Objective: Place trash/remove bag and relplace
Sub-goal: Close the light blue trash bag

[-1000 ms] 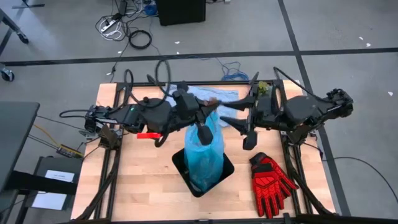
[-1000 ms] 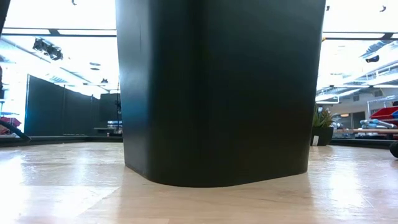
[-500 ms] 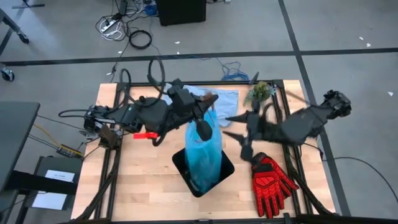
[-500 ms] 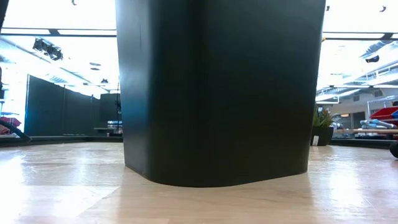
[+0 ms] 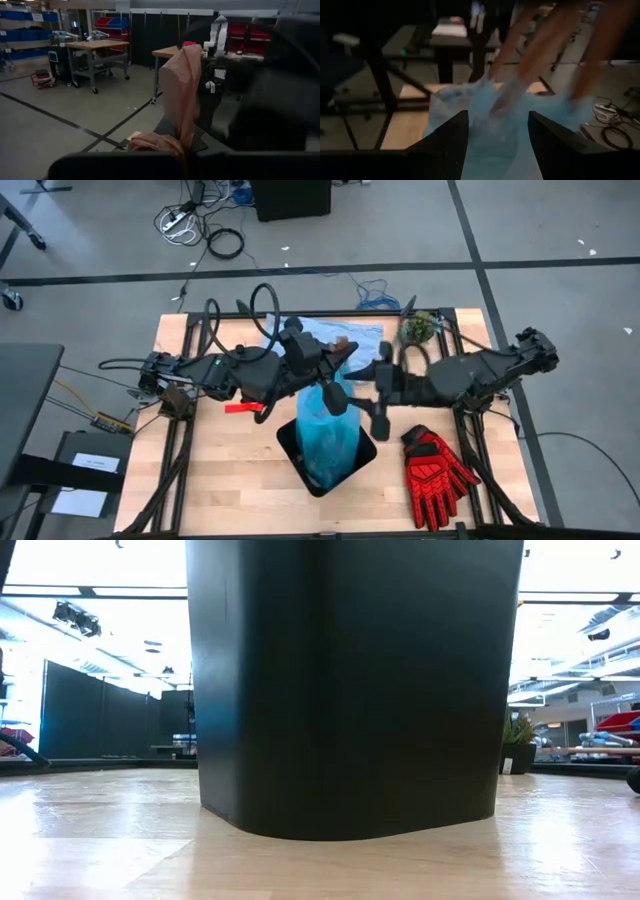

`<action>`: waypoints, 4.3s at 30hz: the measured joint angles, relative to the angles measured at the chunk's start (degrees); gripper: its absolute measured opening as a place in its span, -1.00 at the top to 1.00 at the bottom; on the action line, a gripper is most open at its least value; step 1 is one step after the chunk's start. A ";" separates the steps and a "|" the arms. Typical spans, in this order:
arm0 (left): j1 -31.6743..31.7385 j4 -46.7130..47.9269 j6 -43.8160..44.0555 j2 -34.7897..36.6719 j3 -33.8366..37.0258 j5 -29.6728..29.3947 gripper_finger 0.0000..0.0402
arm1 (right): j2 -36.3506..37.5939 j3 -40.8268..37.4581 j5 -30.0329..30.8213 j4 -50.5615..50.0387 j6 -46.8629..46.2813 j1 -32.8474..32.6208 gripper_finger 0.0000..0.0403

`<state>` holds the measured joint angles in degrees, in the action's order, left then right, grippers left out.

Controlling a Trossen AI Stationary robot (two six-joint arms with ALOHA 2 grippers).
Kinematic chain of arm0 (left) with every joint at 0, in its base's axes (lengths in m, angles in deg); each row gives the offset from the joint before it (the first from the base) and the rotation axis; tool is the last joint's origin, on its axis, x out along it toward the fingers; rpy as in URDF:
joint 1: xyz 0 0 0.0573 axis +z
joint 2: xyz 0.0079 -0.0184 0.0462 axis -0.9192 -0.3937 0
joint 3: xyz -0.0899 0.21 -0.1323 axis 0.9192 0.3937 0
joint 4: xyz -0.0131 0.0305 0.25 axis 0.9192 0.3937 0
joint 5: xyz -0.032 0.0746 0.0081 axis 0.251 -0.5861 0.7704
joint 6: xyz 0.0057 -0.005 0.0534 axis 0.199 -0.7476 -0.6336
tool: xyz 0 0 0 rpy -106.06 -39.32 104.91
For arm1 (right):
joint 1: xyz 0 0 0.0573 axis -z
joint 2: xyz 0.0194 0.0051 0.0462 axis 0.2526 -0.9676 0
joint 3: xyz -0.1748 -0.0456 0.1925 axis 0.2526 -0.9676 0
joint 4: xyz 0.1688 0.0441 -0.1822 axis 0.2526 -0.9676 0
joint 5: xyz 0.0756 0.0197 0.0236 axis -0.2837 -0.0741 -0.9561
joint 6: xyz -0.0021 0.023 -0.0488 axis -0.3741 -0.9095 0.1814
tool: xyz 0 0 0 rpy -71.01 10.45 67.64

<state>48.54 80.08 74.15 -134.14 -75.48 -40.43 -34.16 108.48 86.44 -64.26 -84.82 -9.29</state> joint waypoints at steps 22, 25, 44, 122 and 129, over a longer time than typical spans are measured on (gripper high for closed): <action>-3.32 -17.59 -10.19 0.09 0.02 -0.04 1.00 | -0.52 -5.29 -3.00 -3.41 -7.66 -1.76 1.00; -3.77 -16.95 -10.19 0.11 0.07 0.00 1.00 | -0.37 -5.31 -3.06 -1.31 -6.32 -3.58 0.99; -8.20 -12.92 -9.65 0.31 0.02 -4.13 1.00 | 7.11 -5.33 0.03 17.24 10.40 -8.34 0.26; -12.67 -32.90 -29.59 1.16 -1.26 -11.62 1.00 | 2.40 -5.51 -26.76 11.41 -2.63 6.42 0.46; -12.64 -32.74 -30.82 1.37 -1.16 -12.26 1.00 | 5.35 -5.44 -25.26 14.50 -1.70 6.42 0.15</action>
<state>35.90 47.34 43.33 -132.78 -76.64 -52.70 -28.81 103.04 61.18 -49.76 -86.52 -2.87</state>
